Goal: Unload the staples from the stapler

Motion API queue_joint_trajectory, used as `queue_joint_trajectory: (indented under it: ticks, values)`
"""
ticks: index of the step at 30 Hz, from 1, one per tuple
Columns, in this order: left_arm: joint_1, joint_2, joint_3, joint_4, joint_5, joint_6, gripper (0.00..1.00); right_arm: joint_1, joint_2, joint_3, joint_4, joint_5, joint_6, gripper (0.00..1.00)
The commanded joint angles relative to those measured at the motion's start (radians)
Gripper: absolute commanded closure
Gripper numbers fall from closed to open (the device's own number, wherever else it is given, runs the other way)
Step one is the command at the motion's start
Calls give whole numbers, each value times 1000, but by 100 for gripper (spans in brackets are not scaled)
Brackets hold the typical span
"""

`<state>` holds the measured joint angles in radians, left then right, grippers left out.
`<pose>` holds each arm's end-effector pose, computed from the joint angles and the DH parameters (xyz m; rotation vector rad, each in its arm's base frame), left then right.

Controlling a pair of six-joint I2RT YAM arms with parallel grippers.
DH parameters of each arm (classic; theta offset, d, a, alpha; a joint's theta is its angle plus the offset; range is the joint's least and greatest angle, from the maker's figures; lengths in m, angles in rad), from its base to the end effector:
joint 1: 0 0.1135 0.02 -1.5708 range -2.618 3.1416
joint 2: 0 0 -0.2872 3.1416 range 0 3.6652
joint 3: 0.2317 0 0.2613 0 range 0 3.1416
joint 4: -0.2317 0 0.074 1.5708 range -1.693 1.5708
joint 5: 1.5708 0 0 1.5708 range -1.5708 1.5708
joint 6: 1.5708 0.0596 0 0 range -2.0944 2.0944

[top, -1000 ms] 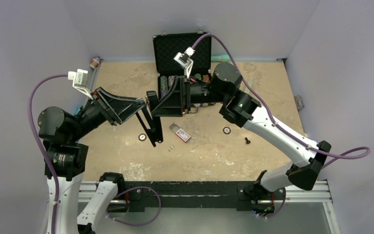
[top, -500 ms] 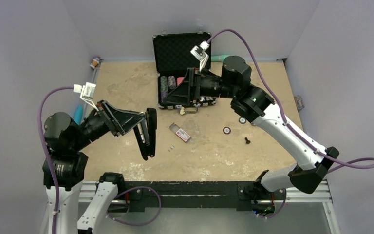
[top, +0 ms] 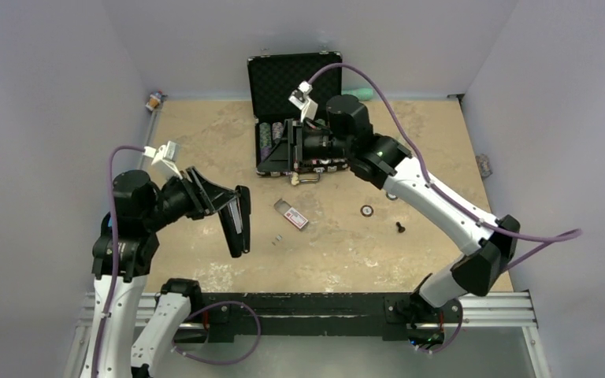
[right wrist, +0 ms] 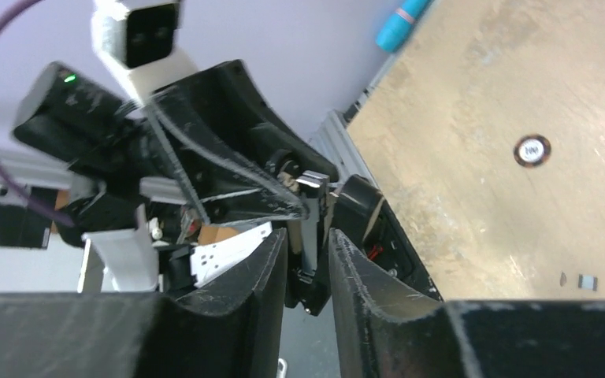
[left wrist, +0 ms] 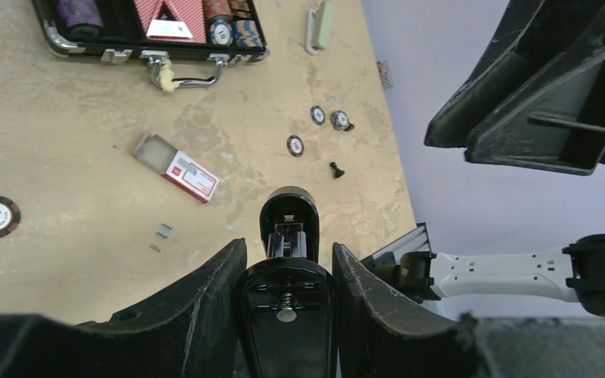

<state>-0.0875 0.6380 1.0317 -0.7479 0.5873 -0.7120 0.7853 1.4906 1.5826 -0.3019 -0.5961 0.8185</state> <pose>0.1137 -0.0431 0.3947 -0.2111 2.0089 -1.0863 0.2347 0.2820 0.4572 -0.4684 2.0268 1.6055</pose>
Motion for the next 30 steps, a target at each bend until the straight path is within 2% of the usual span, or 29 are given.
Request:
queue_joint_trajectory:
  ticks: [1, 5, 11, 21, 23, 26, 30]
  values:
    - [-1, 35, -25, 62, -38, 41, 100, 4, 90, 45, -86, 60, 19, 72]
    - [-1, 73, -65, 104, -37, 47, 100, 10, 175, 95, -130, 78, 5, 74]
    - [-1, 127, -104, 168, -32, 60, 100, 13, 272, 130, -101, 21, 3, 79]
    - [-2, 188, -97, 210, -13, 77, 100, 24, 397, 268, -215, 27, -64, 75]
    - [-1, 192, -97, 212, -6, 80, 100, 25, 398, 262, -195, 6, -55, 79]
    - [-2, 197, -102, 218, 9, 79, 100, 25, 398, 252, -146, -38, -24, 91]
    - [-1, 206, -105, 230, 28, 77, 100, 26, 404, 247, -125, -61, -1, 98]
